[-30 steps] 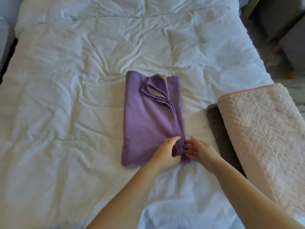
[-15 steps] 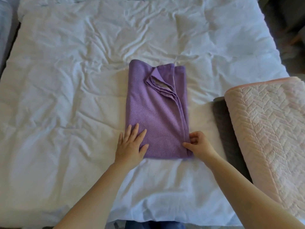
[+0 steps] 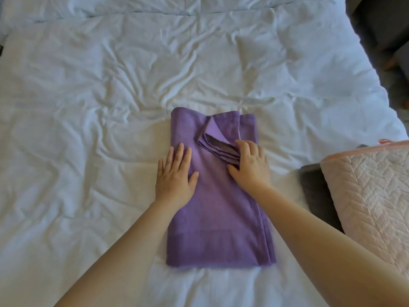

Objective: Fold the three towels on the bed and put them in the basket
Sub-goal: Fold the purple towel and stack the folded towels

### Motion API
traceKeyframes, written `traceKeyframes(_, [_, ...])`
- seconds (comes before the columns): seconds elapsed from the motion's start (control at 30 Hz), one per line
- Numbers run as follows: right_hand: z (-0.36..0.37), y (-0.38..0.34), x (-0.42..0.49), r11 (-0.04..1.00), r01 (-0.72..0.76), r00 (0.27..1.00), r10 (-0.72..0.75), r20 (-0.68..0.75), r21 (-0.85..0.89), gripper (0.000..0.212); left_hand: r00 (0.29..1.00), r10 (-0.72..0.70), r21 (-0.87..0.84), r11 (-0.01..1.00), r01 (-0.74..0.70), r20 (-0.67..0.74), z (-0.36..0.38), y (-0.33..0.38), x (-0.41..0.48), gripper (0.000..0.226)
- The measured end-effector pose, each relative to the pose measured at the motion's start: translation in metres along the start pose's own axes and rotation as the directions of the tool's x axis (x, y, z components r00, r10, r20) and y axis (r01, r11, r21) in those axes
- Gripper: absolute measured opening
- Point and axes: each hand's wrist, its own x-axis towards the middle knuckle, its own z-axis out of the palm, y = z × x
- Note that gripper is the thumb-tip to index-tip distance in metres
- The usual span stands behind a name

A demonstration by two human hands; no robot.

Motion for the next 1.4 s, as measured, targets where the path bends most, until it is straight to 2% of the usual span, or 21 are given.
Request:
traceKeyframes(0.1, [0.005,-0.007,0.033,0.998,-0.002,0.999,0.005,0.043,-0.064,0.056,1.000,0.008,-0.024,1.000,-0.008,-0.003,-0.004,-0.001,0.032,0.067])
traceKeyframes(0.17, [0.006,-0.007,0.051,0.990,-0.097,0.995,0.095,0.022,0.099,0.031,1.000,0.027,-0.028,0.999,-0.027,-0.003,-0.008,-0.001,0.048,0.064])
traceKeyframes(0.23, [0.002,-0.005,0.068,0.887,-0.296,0.951,0.307,0.024,0.354,0.014,0.999,0.041,-0.041,0.998,-0.041,-0.013,-0.011,-0.004,0.062,0.063])
traceKeyframes(0.27, [0.000,-0.005,0.076,0.813,-0.375,0.917,0.396,0.050,0.446,0.024,0.999,0.043,-0.050,0.998,-0.045,-0.025,-0.014,-0.006,0.068,0.062])
traceKeyframes(0.33, [-0.003,-0.002,0.091,0.728,-0.430,0.886,0.454,0.095,0.534,0.035,0.997,0.049,-0.081,0.995,-0.053,-0.059,-0.019,-0.010,0.081,0.061])
traceKeyframes(0.43, [-0.008,-0.004,0.107,0.640,-0.467,0.877,0.421,0.230,0.610,0.027,0.985,0.046,-0.182,0.980,-0.076,-0.164,-0.030,-0.015,0.107,0.060])
traceKeyframes(0.53, [-0.011,-0.003,0.114,0.508,-0.492,0.862,0.399,0.313,0.707,0.044,0.978,0.036,-0.229,0.970,-0.084,-0.204,-0.043,-0.021,0.138,0.051])
traceKeyframes(0.57, [-0.012,-0.001,0.115,0.532,-0.467,0.877,0.378,0.295,0.707,0.041,0.979,0.038,-0.206,0.975,-0.080,-0.199,-0.047,-0.025,0.148,0.044])
traceKeyframes(0.63, [-0.017,0.009,0.113,0.610,-0.372,0.922,0.327,0.205,0.699,0.021,0.985,0.046,-0.172,0.982,-0.075,-0.166,-0.053,-0.031,0.164,0.027])
traceKeyframes(0.73, [-0.023,0.025,0.114,0.638,-0.291,0.941,0.324,0.095,0.713,0.015,0.998,0.061,-0.201,0.978,-0.062,-0.007,-0.058,-0.037,0.181,0.025])
traceKeyframes(0.87, [-0.006,0.027,0.122,0.734,-0.282,0.951,0.297,0.082,0.617,0.025,0.998,0.065,-0.149,0.987,-0.061,0.017,-0.049,-0.040,0.190,0.024])
traceKeyframes(0.97, [0.001,0.021,0.120,0.838,-0.239,0.964,0.267,0.013,0.490,0.029,0.995,0.039,-0.042,0.998,-0.043,-0.093,-0.040,-0.034,0.181,0.027])
traceKeyframes(1.03, [0.000,0.022,0.114,0.872,-0.259,0.951,0.306,-0.049,0.415,0.041,0.973,0.057,0.002,0.998,-0.058,-0.225,-0.040,-0.027,0.168,0.026])
traceKeyframes(1.1, [-0.006,0.021,0.104,0.918,-0.266,0.930,0.325,-0.172,0.296,0.054,0.895,0.194,0.031,0.980,-0.198,-0.403,-0.041,-0.020,0.151,0.024])
traceKeyframes(1.13, [-0.009,0.017,0.097,0.945,-0.215,0.930,0.275,-0.244,0.246,0.055,0.847,0.306,0.071,0.949,-0.307,-0.434,-0.039,-0.016,0.139,0.025])
traceKeyframes(1.2, [-0.006,0.005,0.077,0.992,0.004,0.953,0.035,-0.300,0.129,0.052,0.812,0.493,0.159,0.870,-0.467,-0.314,-0.026,-0.013,0.111,0.034])
traceKeyframes(1.23, [0.000,0.000,0.064,0.992,0.120,0.960,-0.106,-0.259,0.037,0.051,0.839,0.506,0.182,0.861,-0.475,-0.199,-0.017,-0.012,0.097,0.041])
traceKeyframes(1.27, [0.010,-0.003,0.049,0.977,0.206,0.963,-0.214,-0.163,-0.062,0.052,0.886,0.456,0.197,0.880,-0.433,-0.085,-0.008,-0.013,0.085,0.048])
traceKeyframes(1.3, [0.018,-0.003,0.034,0.958,0.242,0.967,-0.251,-0.042,-0.155,0.056,0.928,0.373,0.215,0.907,-0.362,-0.012,-0.001,-0.014,0.077,0.053])
traceKeyframes(1.33, [0.024,0.001,0.024,0.947,0.230,0.973,-0.222,0.059,-0.225,0.060,0.956,0.291,0.229,0.930,-0.288,0.020,0.005,-0.016,0.072,0.057])
traceKeyframes(1.4, [0.027,0.019,0.014,0.946,0.122,0.989,-0.092,0.114,-0.300,0.064,0.982,0.188,0.226,0.956,-0.189,0.025,0.010,-0.013,0.071,0.059])
